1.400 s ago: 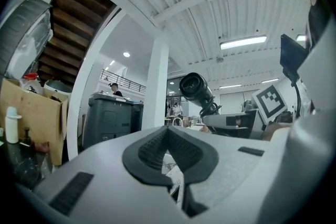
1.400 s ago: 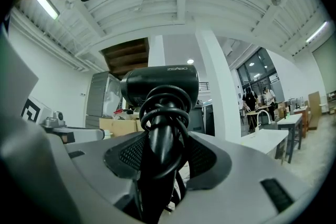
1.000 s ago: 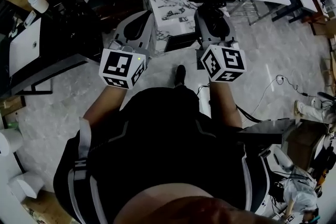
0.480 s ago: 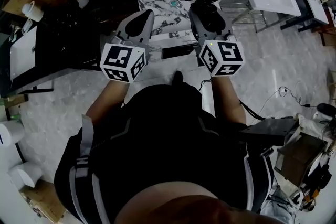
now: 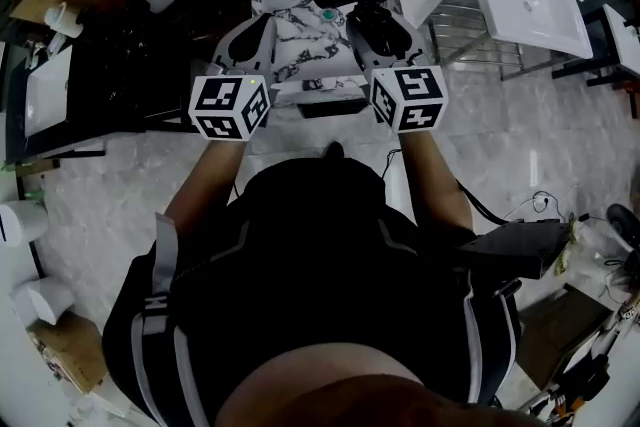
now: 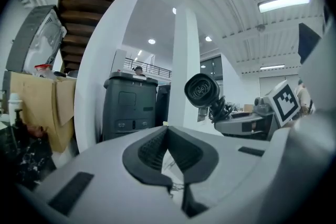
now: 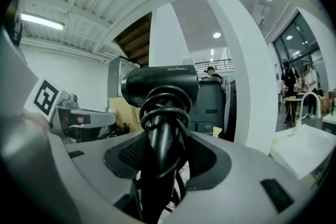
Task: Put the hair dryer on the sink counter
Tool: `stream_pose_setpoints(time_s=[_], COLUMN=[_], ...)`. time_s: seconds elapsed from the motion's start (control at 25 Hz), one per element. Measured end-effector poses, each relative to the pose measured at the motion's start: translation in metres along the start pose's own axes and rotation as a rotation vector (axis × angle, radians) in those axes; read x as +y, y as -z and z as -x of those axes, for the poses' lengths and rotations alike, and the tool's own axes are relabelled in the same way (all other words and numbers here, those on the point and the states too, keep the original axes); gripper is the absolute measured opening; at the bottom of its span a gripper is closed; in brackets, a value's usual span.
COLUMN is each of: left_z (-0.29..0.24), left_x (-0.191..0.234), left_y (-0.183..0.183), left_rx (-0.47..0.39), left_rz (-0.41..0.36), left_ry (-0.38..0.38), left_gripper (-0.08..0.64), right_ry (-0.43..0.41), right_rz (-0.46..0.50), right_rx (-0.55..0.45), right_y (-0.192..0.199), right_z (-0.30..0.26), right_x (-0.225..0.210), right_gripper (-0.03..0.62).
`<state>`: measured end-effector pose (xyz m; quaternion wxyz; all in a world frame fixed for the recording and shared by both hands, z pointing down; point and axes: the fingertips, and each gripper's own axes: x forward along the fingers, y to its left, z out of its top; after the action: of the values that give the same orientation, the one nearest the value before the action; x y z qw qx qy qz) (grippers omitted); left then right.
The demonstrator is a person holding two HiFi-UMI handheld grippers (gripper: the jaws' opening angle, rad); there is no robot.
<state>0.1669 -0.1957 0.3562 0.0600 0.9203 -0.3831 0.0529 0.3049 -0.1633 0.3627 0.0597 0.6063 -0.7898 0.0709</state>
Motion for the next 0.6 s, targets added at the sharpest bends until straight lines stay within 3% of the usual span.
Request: stream_pose_setpoints(time_s=[0.24, 0.4, 0.6], left_z=[-0.029, -0.039, -0.061], left_x=[-0.003, 0.003, 0.018], left_y=[0.022, 0.061, 0.091], left_rx=[0.079, 0.175, 0.227], left_rz=[-0.005, 0.018, 0.064], left_ry=[-0.055, -0.082, -0.092], left_gripper=[0.002, 0.002, 0.002], right_ry=[-0.113, -0.149, -0.176], right_rz=[0.015, 0.026, 0.027], right_rx=[0.086, 0.135, 0.222], right_y=[0.032, 0.06, 0.097], right_z=[-0.025, -0.043, -0.072], right_x=[-0.021, -0.028, -0.035], right_gripper=[0.224, 0.224, 0.224])
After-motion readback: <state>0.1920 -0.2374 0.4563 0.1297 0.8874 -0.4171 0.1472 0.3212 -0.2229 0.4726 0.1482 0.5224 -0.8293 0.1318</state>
